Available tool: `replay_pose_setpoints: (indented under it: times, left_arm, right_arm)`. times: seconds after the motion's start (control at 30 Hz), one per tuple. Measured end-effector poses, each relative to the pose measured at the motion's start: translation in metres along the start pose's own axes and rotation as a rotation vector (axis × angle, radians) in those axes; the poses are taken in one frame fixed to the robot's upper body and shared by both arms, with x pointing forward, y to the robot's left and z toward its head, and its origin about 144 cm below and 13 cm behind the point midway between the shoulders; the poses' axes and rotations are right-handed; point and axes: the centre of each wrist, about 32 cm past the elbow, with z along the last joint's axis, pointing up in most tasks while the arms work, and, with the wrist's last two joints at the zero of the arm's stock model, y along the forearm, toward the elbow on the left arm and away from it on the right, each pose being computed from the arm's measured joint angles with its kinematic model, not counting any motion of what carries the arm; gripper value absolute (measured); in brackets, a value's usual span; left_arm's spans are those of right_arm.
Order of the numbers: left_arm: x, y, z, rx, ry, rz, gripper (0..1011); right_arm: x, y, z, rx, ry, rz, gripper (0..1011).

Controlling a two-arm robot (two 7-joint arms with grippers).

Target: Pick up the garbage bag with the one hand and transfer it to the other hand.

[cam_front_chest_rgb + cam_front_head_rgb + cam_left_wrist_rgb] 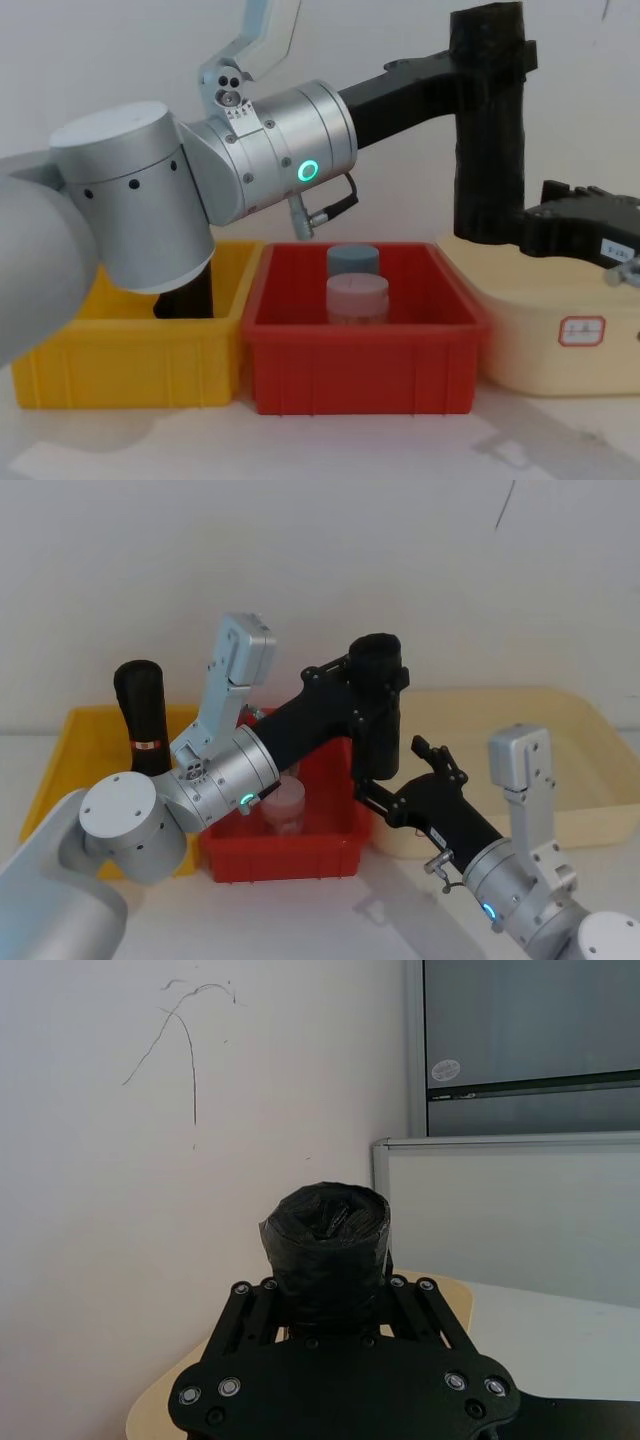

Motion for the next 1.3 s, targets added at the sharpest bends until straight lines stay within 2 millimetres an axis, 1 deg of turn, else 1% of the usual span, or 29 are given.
replay_pose_setpoints:
  times: [0.77, 0.9, 0.93, 1.0, 1.03, 1.07, 1.1, 1.13, 1.17, 1.2, 1.23, 1.27, 1.3]
  left_arm:
    - [0.000, 0.000, 0.000, 0.000, 0.000, 0.000, 411]
    - [0.000, 0.000, 0.000, 0.000, 0.000, 0.000, 411]
    - [0.000, 0.000, 0.000, 0.000, 0.000, 0.000, 411]
    - [0.000, 0.000, 0.000, 0.000, 0.000, 0.000, 411]
    - [0.000, 0.000, 0.000, 0.000, 0.000, 0.000, 411]
    - [0.000, 0.000, 0.000, 0.000, 0.000, 0.000, 411]
    - [0.000, 0.000, 0.000, 0.000, 0.000, 0.000, 411]
    - [0.000, 0.000, 0.000, 0.000, 0.000, 0.000, 411]
    - [0.000, 0.000, 0.000, 0.000, 0.000, 0.000, 411]
    - [0.000, 0.000, 0.000, 0.000, 0.000, 0.000, 411]
    - [0.000, 0.000, 0.000, 0.000, 0.000, 0.000, 411]
    - [0.000, 0.000, 0.000, 0.000, 0.000, 0.000, 411]
    - [0.000, 0.000, 0.000, 0.000, 0.000, 0.000, 411]
  right_arm:
    - [-0.004, 0.020, 0.004, -0.013, -0.020, -0.041, 1002]
    - [-0.004, 0.023, 0.004, -0.012, -0.023, -0.047, 928]
    - [-0.004, 0.023, 0.004, -0.012, -0.023, -0.047, 892]
    - [-0.004, 0.024, 0.004, -0.013, -0.023, -0.051, 864]
    - [-0.005, 0.025, 0.004, -0.014, -0.024, -0.053, 815]
    - [-0.005, 0.025, 0.004, -0.014, -0.024, -0.054, 815]
    - [-0.005, 0.025, 0.004, -0.015, -0.024, -0.055, 773]
    - [-0.005, 0.026, 0.004, -0.016, -0.024, -0.056, 762]
    - [-0.004, 0.026, 0.005, -0.018, -0.024, -0.058, 698]
    - [-0.004, 0.026, 0.005, -0.019, -0.024, -0.059, 683]
    - [-0.004, 0.027, 0.005, -0.020, -0.024, -0.060, 631]
    - [-0.004, 0.027, 0.005, -0.021, -0.024, -0.060, 631]
    - [-0.004, 0.027, 0.005, -0.022, -0.024, -0.061, 594]
